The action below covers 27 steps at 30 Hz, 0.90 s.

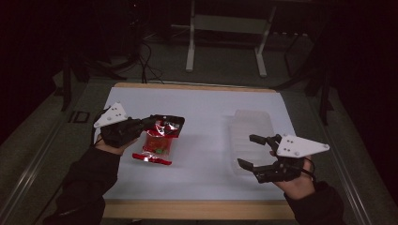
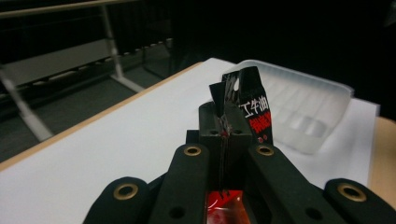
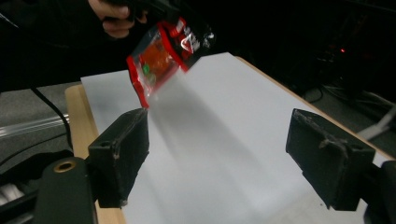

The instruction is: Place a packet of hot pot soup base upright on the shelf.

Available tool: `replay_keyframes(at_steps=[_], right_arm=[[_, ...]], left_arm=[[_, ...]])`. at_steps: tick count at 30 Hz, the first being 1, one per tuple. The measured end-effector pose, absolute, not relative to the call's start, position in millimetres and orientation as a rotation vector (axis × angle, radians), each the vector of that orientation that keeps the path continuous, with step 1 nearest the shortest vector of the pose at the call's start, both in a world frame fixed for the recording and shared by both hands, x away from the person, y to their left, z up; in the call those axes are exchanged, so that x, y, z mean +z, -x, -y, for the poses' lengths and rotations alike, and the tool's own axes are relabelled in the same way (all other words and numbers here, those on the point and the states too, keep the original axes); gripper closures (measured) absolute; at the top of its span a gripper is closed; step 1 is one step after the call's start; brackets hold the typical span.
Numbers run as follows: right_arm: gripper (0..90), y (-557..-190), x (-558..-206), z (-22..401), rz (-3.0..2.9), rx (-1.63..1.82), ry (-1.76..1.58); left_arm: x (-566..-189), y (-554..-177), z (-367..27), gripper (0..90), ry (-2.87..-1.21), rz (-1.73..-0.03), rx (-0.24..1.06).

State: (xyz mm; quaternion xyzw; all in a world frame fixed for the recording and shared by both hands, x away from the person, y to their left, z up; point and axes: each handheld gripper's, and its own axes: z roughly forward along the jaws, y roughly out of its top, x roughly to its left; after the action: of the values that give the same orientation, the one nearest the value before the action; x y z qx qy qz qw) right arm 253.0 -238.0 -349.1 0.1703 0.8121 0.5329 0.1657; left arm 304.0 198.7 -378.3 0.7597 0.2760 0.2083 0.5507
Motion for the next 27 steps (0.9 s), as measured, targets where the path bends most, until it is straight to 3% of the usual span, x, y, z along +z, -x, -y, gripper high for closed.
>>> replay_keyframes(at_steps=[8, 18, 27], right_arm=[[31.3, -278, -329, 214, -2.36, 1.588, -0.433], [40.4, -306, -337, 180, -2.428, 1.656, -0.481], [45.0, -326, -342, 161, -2.442, 1.666, -0.519]], left_arm=[[-378, -298, -181, 89.0, -1.705, -0.644, 0.474], [-381, -291, -159, 89.0, -1.643, -0.61, 0.498], [-382, -291, -144, 88.9, -1.602, -0.555, 0.443]])
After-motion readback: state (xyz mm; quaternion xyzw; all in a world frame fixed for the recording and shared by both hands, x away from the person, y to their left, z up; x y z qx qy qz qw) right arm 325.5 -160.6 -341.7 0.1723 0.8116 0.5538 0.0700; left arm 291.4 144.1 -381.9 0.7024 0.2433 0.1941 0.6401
